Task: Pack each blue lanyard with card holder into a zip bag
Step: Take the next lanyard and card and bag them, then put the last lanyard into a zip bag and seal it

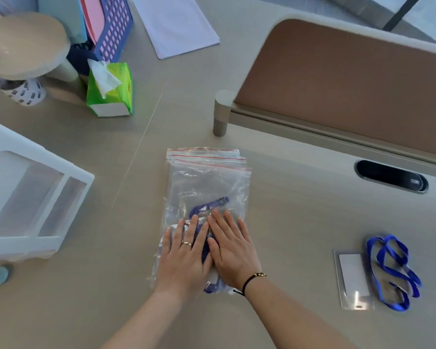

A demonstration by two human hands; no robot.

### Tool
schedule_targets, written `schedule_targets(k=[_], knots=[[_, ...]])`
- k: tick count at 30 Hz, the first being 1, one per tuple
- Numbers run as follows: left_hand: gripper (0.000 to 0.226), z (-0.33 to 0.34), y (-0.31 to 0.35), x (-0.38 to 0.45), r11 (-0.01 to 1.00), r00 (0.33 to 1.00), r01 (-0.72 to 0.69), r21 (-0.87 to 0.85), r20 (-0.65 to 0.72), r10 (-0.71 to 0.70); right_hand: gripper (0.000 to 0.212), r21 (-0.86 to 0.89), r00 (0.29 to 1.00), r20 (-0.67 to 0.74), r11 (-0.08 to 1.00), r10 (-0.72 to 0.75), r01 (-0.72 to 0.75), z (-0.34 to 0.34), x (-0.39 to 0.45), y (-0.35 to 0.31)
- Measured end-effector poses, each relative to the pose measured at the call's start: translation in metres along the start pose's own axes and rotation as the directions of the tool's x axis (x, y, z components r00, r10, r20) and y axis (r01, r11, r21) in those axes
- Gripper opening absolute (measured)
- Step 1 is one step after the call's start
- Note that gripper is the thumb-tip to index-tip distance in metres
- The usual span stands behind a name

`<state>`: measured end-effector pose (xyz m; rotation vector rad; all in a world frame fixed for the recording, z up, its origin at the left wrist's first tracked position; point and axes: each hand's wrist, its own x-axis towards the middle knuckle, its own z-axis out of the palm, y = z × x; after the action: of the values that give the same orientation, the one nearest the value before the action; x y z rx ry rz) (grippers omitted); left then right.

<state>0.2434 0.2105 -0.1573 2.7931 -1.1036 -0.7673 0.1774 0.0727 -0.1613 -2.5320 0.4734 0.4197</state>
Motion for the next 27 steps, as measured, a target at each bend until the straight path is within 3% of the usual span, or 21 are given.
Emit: schedule_targets(k=[4, 9, 12, 17, 21, 23, 27], knots=[[0.076, -0.009, 0.006, -0.004, 0.998, 0.998, 0.061, -0.034, 0.029, -0.060, 0.056, 0.092, 1.000, -0.014, 0.996, 0.007, -0.005, -0.016, -0.007, 0.005], [0.076, -0.027, 0.039, -0.005, 0.978, 0.989, 0.136, -0.158, -0.040, -0.144, 0.049, 0.152, 0.959, -0.220, 0.978, 0.177, -0.146, -0.043, -0.061, 0.052], [0.071, -0.022, 0.084, -0.004, 0.983, 0.985, 0.060, -0.172, -0.151, -0.086, 0.047, 0.215, 0.885, -0.307, 0.932, 0.349, -0.293, -0.052, -0.109, 0.107], [0.067, -0.001, 0.185, 0.004, 0.980, 0.982, -0.134, -0.150, -0.155, 0.111, 0.043, 0.285, 0.719, -0.390, 0.818, 0.575, -0.500, -0.078, -0.178, 0.200], [0.084, 0.016, 0.261, 0.011, 0.973, 0.987, -0.160, -0.168, 0.003, 0.163, 0.054, 0.327, 0.636, -0.352, 0.727, 0.686, -0.604, -0.096, -0.209, 0.257], [0.092, 0.025, 0.290, 0.017, 0.974, 0.983, -0.158, -0.161, 0.069, 0.171, 0.061, 0.369, 0.645, -0.307, 0.712, 0.700, -0.597, -0.100, -0.222, 0.279], [0.111, 0.038, 0.330, 0.025, 0.992, 0.989, -0.106, -0.070, 0.096, 0.112, 0.082, 0.374, 0.753, -0.161, 0.746, 0.637, -0.551, -0.104, -0.232, 0.302]])
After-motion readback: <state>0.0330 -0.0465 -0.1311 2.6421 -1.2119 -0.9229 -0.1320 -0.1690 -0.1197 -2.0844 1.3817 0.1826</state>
